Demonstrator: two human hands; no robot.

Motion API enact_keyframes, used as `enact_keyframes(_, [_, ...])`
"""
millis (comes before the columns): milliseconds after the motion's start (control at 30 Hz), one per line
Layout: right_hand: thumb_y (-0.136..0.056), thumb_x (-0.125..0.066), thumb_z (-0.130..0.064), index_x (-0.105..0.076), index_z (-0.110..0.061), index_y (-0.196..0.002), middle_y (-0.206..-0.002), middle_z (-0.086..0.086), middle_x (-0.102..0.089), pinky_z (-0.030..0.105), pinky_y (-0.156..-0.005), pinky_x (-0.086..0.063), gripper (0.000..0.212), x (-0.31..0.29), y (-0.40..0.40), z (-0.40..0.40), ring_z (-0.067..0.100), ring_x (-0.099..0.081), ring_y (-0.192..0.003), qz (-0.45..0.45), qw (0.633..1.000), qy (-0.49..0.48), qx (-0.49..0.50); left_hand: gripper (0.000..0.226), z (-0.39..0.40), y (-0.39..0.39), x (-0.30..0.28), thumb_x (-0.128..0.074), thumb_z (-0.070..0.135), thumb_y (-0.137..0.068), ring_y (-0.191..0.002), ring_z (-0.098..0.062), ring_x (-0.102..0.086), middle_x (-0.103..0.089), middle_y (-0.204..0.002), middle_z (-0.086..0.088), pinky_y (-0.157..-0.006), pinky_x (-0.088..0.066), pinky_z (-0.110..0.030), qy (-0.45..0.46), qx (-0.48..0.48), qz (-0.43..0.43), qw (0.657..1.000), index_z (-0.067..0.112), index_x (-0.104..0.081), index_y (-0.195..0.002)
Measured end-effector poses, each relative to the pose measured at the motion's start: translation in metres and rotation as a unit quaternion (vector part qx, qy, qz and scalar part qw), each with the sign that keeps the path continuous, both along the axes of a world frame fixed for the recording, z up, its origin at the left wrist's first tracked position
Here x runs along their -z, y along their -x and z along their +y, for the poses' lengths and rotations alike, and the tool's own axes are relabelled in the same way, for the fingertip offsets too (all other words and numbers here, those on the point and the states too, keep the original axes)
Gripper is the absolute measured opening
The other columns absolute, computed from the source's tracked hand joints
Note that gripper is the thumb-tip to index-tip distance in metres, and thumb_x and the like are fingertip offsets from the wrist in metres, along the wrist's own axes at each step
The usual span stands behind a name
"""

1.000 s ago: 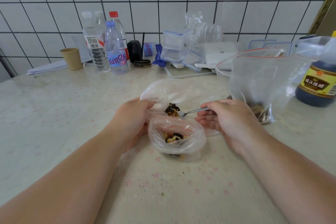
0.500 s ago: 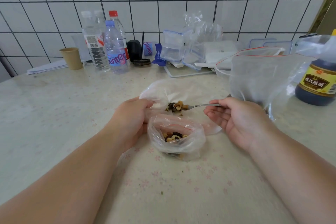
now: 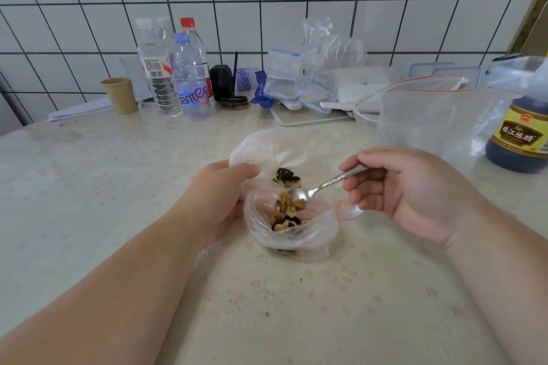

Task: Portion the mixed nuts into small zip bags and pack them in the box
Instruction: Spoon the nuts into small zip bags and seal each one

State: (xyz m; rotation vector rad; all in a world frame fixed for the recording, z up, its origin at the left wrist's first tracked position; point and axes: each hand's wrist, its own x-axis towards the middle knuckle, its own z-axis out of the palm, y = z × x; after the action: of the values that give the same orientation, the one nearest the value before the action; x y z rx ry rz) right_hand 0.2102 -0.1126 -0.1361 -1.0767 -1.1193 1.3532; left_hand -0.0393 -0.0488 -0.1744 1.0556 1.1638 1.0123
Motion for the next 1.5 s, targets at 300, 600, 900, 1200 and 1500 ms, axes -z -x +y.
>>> enact_keyframes(300, [-0.095,-0.058,-0.014,-0.074,-0.007,-0.079,-0.069,0.016,-0.068,0.026,-0.049,-0.048,0.024,0.006,0.001,0.002,0.022,-0.06,-0.054,-0.04,0.983,-0.157,0.091,0.015,0.001,0.0,0.001,-0.077,0.026,-0.088,-0.077,-0.03,-0.079,-0.081,-0.086,-0.011,-0.08,-0.063,-0.048,-0.018,-0.006,0.056,0.998,0.012,-0.078,-0.093])
enact_keyframes(600, [-0.096,-0.062,-0.03,-0.077,-0.033,-0.096,-0.088,-0.011,-0.075,0.03,-0.079,-0.058,0.016,0.029,0.026,0.008,0.007,-0.07,-0.079,-0.314,0.93,-0.184,0.057,0.014,0.003,-0.003,-0.004,-0.08,0.038,-0.082,-0.066,-0.011,-0.076,-0.078,-0.073,0.012,-0.071,-0.059,-0.035,-0.081,-0.053,0.166,0.981,0.027,-0.071,-0.086])
enact_keyframes(900, [-0.095,-0.062,-0.01,-0.078,-0.018,-0.093,-0.086,-0.009,-0.071,0.024,-0.077,-0.054,0.018,0.022,0.018,0.002,0.01,-0.069,-0.08,-0.338,0.908,-0.245,0.015,0.019,0.007,-0.003,-0.004,-0.075,0.013,-0.083,-0.088,-0.03,-0.078,-0.079,-0.096,-0.008,-0.086,-0.062,-0.055,-0.077,-0.116,0.146,0.979,0.022,-0.066,-0.098])
enact_keyframes(1200, [-0.094,-0.063,-0.018,-0.076,-0.025,-0.082,-0.074,0.001,-0.073,0.022,-0.064,-0.053,0.019,0.02,0.015,0.0,0.014,-0.069,-0.066,-0.254,0.932,-0.226,0.129,0.023,-0.003,-0.003,-0.014,-0.085,0.029,-0.083,-0.075,-0.03,-0.074,-0.077,-0.086,-0.012,-0.081,-0.062,-0.049,-0.031,-0.062,0.141,0.988,0.012,-0.072,-0.093])
enact_keyframes(1500, [-0.086,-0.054,-0.014,-0.072,-0.017,-0.076,-0.063,-0.001,-0.073,0.031,-0.06,-0.057,0.022,0.023,0.02,0.014,0.019,-0.072,-0.057,-0.219,0.941,-0.076,0.245,0.007,0.002,-0.003,-0.005,-0.074,0.02,-0.087,-0.085,-0.035,-0.077,-0.079,-0.077,-0.007,-0.087,-0.062,-0.056,-0.054,-0.078,0.193,0.977,0.019,-0.075,-0.08])
